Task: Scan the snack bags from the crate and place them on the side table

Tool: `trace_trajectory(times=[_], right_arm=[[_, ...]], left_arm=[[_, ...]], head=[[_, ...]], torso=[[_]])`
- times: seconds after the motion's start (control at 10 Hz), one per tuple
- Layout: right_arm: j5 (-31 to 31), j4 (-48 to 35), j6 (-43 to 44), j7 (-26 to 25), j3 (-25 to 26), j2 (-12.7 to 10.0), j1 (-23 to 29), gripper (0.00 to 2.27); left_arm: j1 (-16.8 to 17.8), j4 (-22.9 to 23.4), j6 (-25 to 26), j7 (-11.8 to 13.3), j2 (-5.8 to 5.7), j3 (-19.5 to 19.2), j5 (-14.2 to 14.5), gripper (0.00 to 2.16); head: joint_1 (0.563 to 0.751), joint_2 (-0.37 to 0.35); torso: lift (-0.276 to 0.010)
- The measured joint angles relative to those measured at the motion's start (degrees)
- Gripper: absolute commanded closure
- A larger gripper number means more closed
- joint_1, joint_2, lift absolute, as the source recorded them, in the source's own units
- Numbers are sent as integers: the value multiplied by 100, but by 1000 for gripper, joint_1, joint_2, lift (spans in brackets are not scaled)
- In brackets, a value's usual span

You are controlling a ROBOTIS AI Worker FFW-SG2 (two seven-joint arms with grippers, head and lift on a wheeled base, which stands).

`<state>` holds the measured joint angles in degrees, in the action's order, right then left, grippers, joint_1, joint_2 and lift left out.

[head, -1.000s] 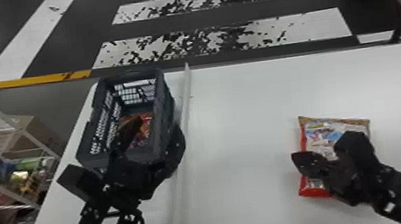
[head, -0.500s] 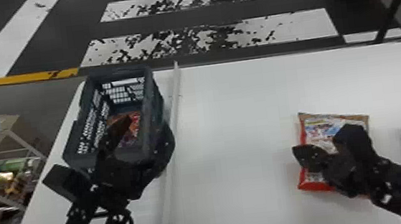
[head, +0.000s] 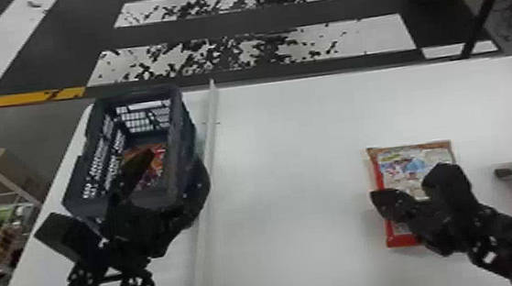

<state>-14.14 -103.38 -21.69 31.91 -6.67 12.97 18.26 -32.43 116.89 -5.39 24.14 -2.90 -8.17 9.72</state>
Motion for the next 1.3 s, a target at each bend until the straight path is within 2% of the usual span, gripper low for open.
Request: trace_trajectory(times=[0.3, 0.4, 0.5, 0.6, 0.7, 0.9, 1.1, 1.3], right_arm=[[40, -43, 31, 9, 53, 5, 47, 2243], [143, -204, 117, 0, 67, 5, 154, 2071], [322, -559, 248, -62, 91, 3, 358, 1632], [616, -994, 297, -249, 204, -12, 571, 525], [1025, -1371, 296, -462, 447, -46, 738, 194], [1566, -1788, 154, -763, 1037, -181, 922, 124], [1938, -1866, -138, -830, 1670, -276, 972, 124], [2128, -1816, -580, -876, 2310, -319, 1021, 103]], left_arm=[[0, 0, 8, 12, 0, -2, 3, 90], [0, 0, 8, 12, 0, -7, 3, 90], [0, 1, 8, 12, 2, -8, 3, 90], [-2, 16, 8, 12, 12, -6, 0, 90], [-9, 41, 8, 12, 25, -1, -4, 90], [-31, 137, 39, -109, 45, 30, -6, 90], [-45, 298, 251, -504, 74, 202, -67, 90], [-33, 363, 383, -734, 96, 396, -219, 90]], head=[[695, 86], [695, 93], [695, 109], [695, 109], [695, 99], [695, 30], [695, -37], [695, -143]], torso=[[-95], [-95], [-95], [-95], [-95], [-95], [-95], [-95]])
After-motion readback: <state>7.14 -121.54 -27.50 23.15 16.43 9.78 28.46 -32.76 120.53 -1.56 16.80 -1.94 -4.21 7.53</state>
